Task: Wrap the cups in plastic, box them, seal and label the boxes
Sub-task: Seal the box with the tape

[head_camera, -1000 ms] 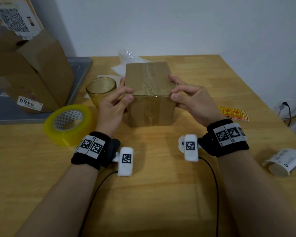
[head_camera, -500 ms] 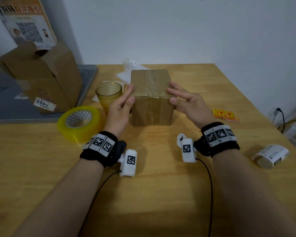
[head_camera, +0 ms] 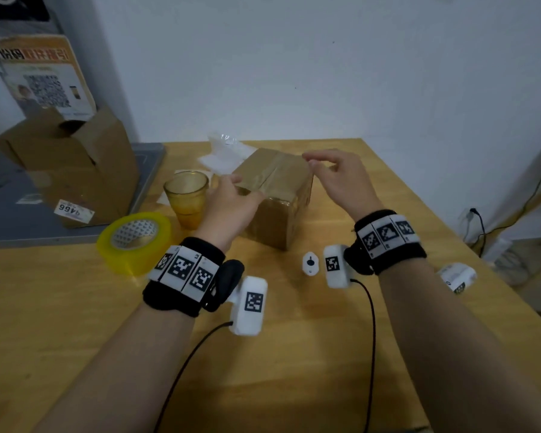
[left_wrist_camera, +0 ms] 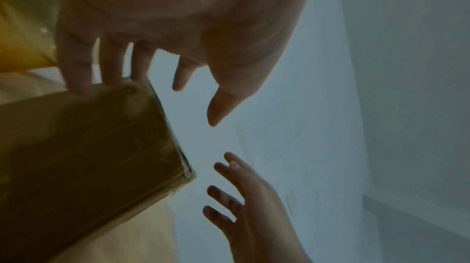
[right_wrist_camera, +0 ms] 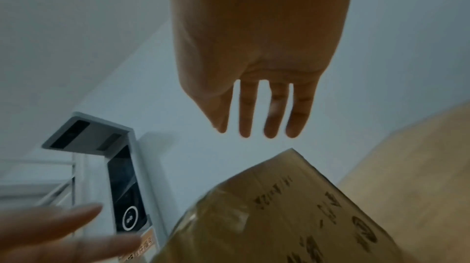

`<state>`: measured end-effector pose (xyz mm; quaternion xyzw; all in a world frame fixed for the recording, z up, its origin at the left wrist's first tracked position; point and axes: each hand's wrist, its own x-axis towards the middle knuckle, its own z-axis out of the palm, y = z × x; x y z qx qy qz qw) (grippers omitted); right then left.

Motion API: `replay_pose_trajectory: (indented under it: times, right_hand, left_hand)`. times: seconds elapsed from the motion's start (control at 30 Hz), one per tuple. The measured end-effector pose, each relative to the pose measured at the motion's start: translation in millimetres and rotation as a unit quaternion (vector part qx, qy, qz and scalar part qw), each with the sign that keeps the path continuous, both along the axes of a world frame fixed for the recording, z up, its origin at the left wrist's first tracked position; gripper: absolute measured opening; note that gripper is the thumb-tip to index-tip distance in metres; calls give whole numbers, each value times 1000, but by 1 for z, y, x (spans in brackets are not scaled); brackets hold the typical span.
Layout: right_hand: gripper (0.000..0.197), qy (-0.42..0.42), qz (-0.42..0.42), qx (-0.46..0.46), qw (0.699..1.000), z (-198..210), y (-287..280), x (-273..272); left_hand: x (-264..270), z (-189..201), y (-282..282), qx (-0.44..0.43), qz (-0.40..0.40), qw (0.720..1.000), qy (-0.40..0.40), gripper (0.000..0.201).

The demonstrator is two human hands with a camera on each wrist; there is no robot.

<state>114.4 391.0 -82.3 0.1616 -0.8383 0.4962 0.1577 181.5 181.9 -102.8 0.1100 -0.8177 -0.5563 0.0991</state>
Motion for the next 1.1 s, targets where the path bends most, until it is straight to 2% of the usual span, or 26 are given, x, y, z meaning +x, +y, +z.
replay_pose_trajectory:
  times: [0.07, 0.13, 0.27, 0.33, 0.43, 0.5, 0.63, 0.77, 0.93, 1.03, 1.1]
  right_hand:
    - [30, -37, -22, 38, 998, 1, 3, -20]
    - [41, -79, -32, 60, 995, -3, 3, -39]
    - [61, -144, -11, 80, 986, -15, -4, -62]
    - [67, -173, 8, 53, 984, -21, -10, -68]
    - [69, -180, 6, 21, 983, -26, -14, -74]
    - [68, -179, 1, 15, 984, -26, -14, -75]
    - [68, -176, -17, 2, 984, -28, -8, -70]
    - [74, -171, -38, -8, 984, -28, 0, -58]
    - [85, -201, -57, 29, 977, -17, 6, -35]
    - [75, -187, -74, 99, 974, -8, -1, -17]
    - [55, -169, -112, 157, 967, -2, -7, -7]
  left_hand:
    - [-9, -2, 2, 14, -4, 999, -36, 92]
    - [-17, -4, 1, 15, 21, 999, -39, 105]
    - [-29, -12, -2, -70, 38, 996, -49, 96]
    - [-29, -18, -2, -81, 22, 996, -42, 97]
    - [-27, -21, -1, -51, 23, 998, -27, 98]
    - [-24, -18, 4, -93, 36, 995, -18, 90]
    - [-12, -4, 36, -188, -4, 980, -59, 103]
    - [-16, -11, 48, -205, 19, 978, -35, 94]
    - [-18, -11, 29, -191, 31, 981, 22, 85]
    - [-12, -6, 14, -201, 98, 975, 17, 67]
    - [-8, -3, 8, -183, 100, 978, 9, 48]
